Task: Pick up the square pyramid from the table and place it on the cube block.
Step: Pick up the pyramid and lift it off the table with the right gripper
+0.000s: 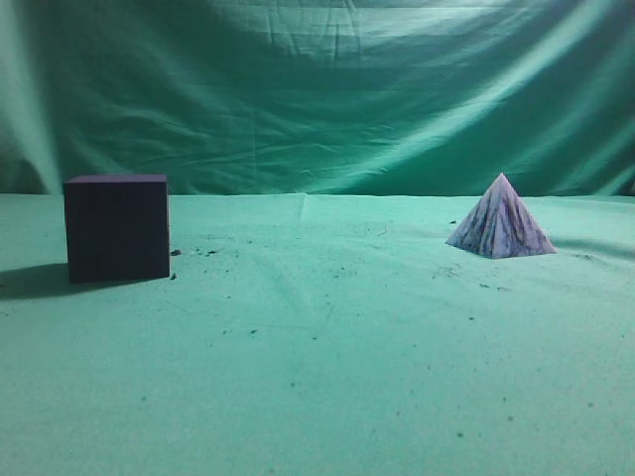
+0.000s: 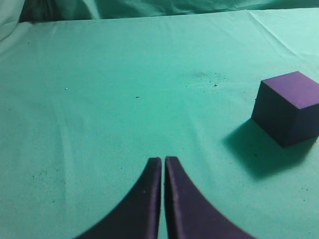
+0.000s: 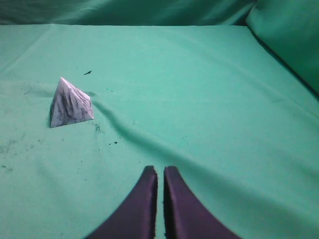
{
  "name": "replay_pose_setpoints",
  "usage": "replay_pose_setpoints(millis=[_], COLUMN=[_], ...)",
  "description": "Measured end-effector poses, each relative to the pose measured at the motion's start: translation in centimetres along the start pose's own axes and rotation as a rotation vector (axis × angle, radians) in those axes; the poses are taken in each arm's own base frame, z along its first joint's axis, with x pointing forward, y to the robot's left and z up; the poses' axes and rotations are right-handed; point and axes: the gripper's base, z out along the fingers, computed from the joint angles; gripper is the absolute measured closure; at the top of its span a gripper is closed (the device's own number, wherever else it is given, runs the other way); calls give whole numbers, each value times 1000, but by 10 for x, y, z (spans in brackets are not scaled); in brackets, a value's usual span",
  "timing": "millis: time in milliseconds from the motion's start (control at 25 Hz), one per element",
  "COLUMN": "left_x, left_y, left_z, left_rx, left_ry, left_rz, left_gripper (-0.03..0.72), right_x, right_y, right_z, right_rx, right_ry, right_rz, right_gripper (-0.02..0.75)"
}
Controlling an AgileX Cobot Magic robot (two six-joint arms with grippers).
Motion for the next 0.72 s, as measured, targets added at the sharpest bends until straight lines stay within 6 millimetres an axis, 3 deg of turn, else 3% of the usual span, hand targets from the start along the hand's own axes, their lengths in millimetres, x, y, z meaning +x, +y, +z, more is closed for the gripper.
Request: replay_pose_setpoints(millis=[720], left_x=[0], left_y=[0], left_z=[0], left_rx=[0], left_ry=[0], left_rz=[0], left_gripper=[688], right_x=[0], right_y=[0], right_z=[0], right_rx=[0], right_ry=[0], right_rz=[0], right_gripper=[738])
